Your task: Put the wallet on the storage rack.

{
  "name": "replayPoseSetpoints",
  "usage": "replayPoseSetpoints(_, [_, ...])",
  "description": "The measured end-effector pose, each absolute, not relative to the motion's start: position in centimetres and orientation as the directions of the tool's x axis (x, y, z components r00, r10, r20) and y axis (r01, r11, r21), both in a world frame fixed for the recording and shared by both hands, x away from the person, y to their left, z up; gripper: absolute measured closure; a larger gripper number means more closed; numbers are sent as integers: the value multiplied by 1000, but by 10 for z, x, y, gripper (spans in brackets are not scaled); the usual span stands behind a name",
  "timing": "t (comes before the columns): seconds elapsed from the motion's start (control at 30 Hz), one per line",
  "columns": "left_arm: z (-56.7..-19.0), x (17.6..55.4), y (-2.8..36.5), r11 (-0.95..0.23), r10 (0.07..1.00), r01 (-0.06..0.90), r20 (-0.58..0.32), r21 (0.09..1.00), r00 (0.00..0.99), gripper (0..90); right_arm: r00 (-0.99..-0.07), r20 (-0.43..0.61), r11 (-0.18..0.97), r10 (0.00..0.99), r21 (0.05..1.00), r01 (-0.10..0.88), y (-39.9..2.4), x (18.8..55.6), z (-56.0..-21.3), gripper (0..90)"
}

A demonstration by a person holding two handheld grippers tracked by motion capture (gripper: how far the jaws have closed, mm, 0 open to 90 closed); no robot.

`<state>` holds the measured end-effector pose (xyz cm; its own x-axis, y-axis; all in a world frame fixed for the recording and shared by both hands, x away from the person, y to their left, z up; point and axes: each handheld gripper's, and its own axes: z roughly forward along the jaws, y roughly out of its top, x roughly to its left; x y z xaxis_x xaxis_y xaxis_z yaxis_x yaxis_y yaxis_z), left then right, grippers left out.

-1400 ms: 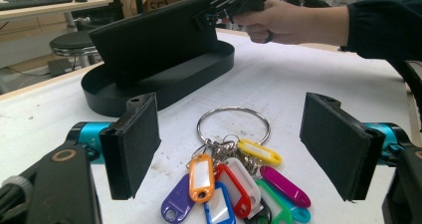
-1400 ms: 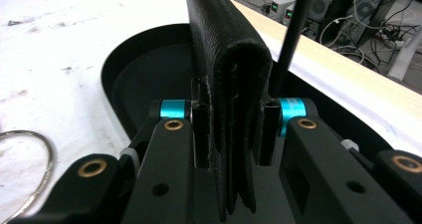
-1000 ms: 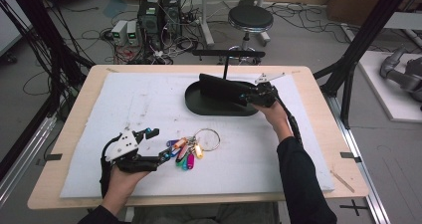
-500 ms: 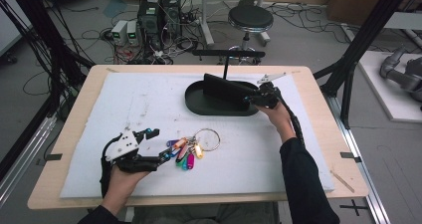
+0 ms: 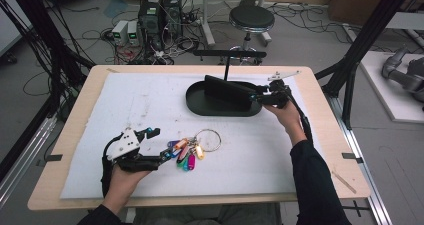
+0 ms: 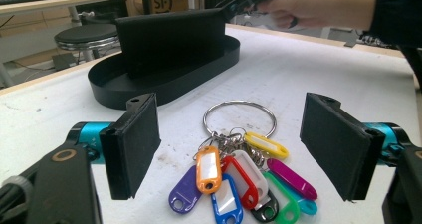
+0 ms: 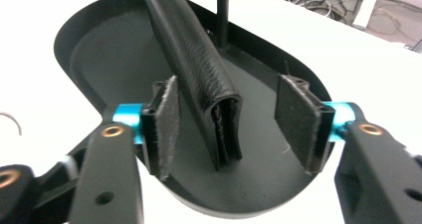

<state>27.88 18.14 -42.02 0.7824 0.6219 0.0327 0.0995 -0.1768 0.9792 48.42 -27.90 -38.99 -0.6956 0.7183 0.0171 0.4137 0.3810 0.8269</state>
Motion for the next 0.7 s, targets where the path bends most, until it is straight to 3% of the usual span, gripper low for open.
replayPoseSetpoints(0.3, [-419,283,185,-180,638,104,36,978,769,235,-702,10,337,712,872,355,-307,447,-365,381])
replayPoseSetpoints(0.7, [-417,291,194,-163,664,113,24,980,747,235,-685,49,237,727,919,317,-349,388,-368,361])
